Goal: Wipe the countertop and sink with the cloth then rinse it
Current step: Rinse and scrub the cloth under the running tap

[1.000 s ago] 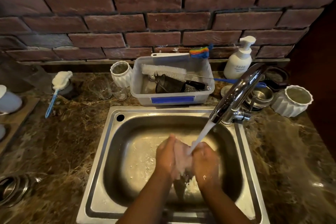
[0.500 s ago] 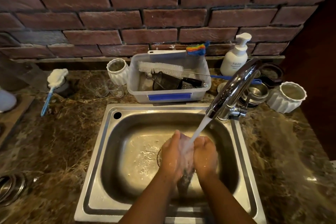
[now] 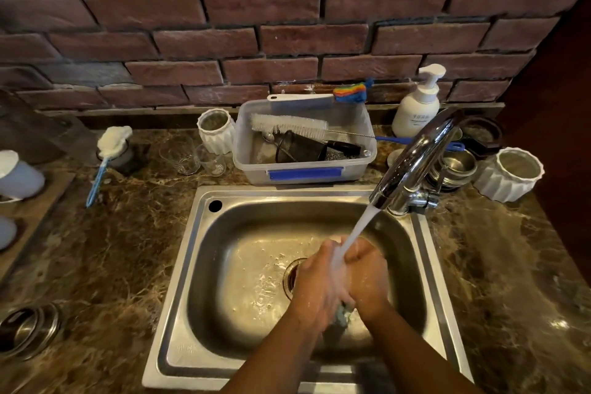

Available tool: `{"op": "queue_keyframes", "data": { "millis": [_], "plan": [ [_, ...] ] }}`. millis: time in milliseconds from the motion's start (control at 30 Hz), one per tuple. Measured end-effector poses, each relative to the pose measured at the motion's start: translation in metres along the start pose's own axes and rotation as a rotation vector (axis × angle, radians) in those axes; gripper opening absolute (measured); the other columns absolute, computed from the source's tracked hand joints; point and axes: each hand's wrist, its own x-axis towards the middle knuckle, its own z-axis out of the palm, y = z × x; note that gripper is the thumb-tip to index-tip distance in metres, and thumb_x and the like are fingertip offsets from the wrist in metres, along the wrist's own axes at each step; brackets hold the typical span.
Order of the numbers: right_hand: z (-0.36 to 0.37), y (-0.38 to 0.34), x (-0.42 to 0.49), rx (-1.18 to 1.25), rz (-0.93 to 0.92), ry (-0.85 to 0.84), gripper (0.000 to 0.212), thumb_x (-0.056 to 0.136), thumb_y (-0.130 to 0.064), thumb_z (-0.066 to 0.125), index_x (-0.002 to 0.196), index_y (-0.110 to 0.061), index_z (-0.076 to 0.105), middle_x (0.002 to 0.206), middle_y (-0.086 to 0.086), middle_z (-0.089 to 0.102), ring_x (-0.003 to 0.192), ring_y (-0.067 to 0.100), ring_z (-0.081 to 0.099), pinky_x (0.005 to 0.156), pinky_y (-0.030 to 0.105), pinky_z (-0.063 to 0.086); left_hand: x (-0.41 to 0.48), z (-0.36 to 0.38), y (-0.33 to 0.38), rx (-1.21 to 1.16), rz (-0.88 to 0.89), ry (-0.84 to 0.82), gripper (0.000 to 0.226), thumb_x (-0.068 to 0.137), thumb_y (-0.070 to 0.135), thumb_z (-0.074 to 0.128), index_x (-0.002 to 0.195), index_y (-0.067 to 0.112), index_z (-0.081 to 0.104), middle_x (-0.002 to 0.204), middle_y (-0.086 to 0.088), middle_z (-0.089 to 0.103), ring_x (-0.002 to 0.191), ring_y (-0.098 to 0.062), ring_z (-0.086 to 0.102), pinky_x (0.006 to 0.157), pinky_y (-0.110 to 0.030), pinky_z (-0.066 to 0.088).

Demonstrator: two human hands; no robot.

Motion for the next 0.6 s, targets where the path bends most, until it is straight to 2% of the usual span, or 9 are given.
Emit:
{"op": "queue_keyframes", "data": {
  "millis": [133, 233, 300, 333, 367, 400, 500, 533, 600],
  "plan": [
    [-0.008, -0.004, -0.017, 0.115, -0.038, 0.076, 0.026, 0.101, -0.025, 0.055, 0.077, -0.023, 0.066, 0.069, 0.000, 0.070, 0.062, 0.014, 0.067, 0.056, 0.032, 0.055, 0.002, -0.002, 0.018, 0.081, 0.154, 0.097, 0.042, 0.099, 0.046, 0.057, 0.087, 0.007, 0.065, 0.081, -0.014, 0.068, 0.074, -0.025, 0.069, 0.073, -0.035, 0.059],
    [0.014, -0.014, -0.036, 0.106, -0.062, -0.036, 0.037, 0.101, -0.048, 0.050, 0.077, -0.025, 0.067, 0.064, -0.005, 0.070, 0.062, 0.009, 0.070, 0.056, 0.023, 0.056, 0.009, -0.004, 0.024, 0.119, 0.139, 0.045, 0.041, 0.101, 0.053, 0.048, 0.083, 0.019, 0.062, 0.072, -0.004, 0.066, 0.059, -0.009, 0.065, 0.057, -0.027, 0.056],
    [0.027, -0.014, -0.039, -0.041, -0.113, 0.010, 0.051, 0.099, -0.065, 0.037, 0.074, -0.029, 0.064, 0.061, -0.010, 0.065, 0.063, 0.010, 0.069, 0.058, 0.018, 0.052, 0.006, 0.001, 0.013, 0.283, 0.221, 0.002, 0.060, 0.103, 0.059, 0.037, 0.096, 0.009, 0.071, 0.086, -0.019, 0.074, 0.084, -0.023, 0.074, 0.079, -0.032, 0.058],
    [0.025, -0.014, -0.035, -0.081, -0.146, 0.051, 0.048, 0.099, -0.062, 0.042, 0.073, -0.028, 0.064, 0.061, -0.010, 0.065, 0.062, 0.009, 0.067, 0.057, 0.018, 0.051, 0.005, 0.001, 0.008, 0.014, 0.178, -0.088, 0.071, 0.102, 0.062, 0.037, 0.107, -0.003, 0.067, 0.097, -0.034, 0.070, 0.100, -0.037, 0.070, 0.093, -0.039, 0.053],
    [0.019, -0.012, -0.029, -0.094, -0.172, 0.076, 0.037, 0.099, -0.053, 0.052, 0.075, -0.028, 0.064, 0.064, -0.009, 0.066, 0.062, 0.008, 0.067, 0.057, 0.020, 0.052, -0.001, 0.004, 0.013, -0.098, -0.052, -0.023, 0.073, 0.100, 0.061, 0.043, 0.107, -0.008, 0.066, 0.089, -0.038, 0.067, 0.096, -0.045, 0.070, 0.091, -0.043, 0.051],
    [0.011, -0.009, -0.021, -0.117, -0.195, 0.062, 0.023, 0.097, -0.042, 0.060, 0.079, -0.028, 0.065, 0.068, -0.009, 0.067, 0.066, 0.007, 0.067, 0.060, 0.022, 0.054, 0.004, 0.012, 0.000, 0.169, 0.050, 0.005, 0.065, 0.097, 0.059, 0.053, 0.105, -0.003, 0.068, 0.081, -0.029, 0.070, 0.087, -0.038, 0.073, 0.083, -0.041, 0.054],
    [-0.009, 0.002, 0.005, -0.079, -0.071, -0.048, 0.023, 0.099, -0.017, 0.059, 0.076, -0.017, 0.061, 0.076, 0.000, 0.063, 0.077, 0.021, 0.064, 0.085, 0.047, 0.057, -0.003, 0.021, 0.002, -0.085, -0.046, -0.001, 0.065, 0.065, 0.058, 0.087, 0.096, 0.003, 0.070, 0.071, -0.007, 0.072, 0.066, -0.018, 0.072, 0.064, -0.030, 0.059],
    [-0.012, 0.003, 0.010, -0.083, -0.036, -0.090, 0.026, 0.100, -0.014, 0.057, 0.074, -0.015, 0.059, 0.077, 0.004, 0.062, 0.078, 0.023, 0.064, 0.089, 0.050, 0.055, -0.001, 0.020, 0.002, -0.041, -0.013, 0.014, 0.061, 0.063, 0.056, 0.089, 0.092, 0.006, 0.068, 0.072, -0.006, 0.070, 0.064, -0.016, 0.071, 0.059, -0.027, 0.059],
    [-0.011, 0.005, 0.010, -0.110, -0.015, -0.044, 0.027, 0.101, -0.020, 0.057, 0.076, -0.012, 0.062, 0.078, 0.008, 0.066, 0.078, 0.024, 0.067, 0.081, 0.046, 0.058, -0.001, 0.016, 0.007, 0.032, 0.013, 0.035, 0.046, 0.084, 0.053, 0.070, 0.095, 0.008, 0.070, 0.086, -0.011, 0.073, 0.075, -0.020, 0.072, 0.062, -0.028, 0.061]
  ]
}}
